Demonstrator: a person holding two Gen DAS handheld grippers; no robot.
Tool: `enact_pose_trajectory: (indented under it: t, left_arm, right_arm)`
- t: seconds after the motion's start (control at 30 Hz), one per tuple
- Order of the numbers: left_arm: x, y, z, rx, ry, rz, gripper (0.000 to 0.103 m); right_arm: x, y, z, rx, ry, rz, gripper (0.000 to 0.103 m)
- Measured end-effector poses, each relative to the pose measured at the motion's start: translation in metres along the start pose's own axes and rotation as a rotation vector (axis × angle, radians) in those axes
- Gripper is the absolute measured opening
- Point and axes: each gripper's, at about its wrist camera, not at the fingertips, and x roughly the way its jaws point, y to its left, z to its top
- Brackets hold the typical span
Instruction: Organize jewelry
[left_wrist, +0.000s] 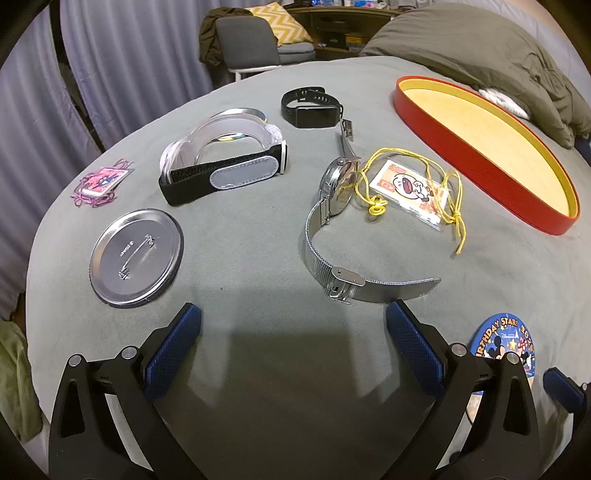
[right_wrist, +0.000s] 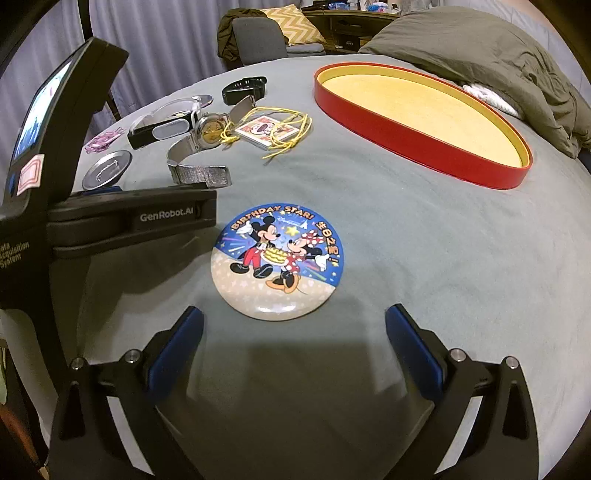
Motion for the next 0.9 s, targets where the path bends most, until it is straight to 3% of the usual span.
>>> enact_pose_trajectory:
  t: [0.9]
  left_arm:
    - [0.0001, 0.0003, 0.0003, 0.001, 0.000, 0.001, 0.098]
  right_arm:
    - [-0.0005, 0.0007, -0.0003, -0.004, 0.000, 0.006, 0.096]
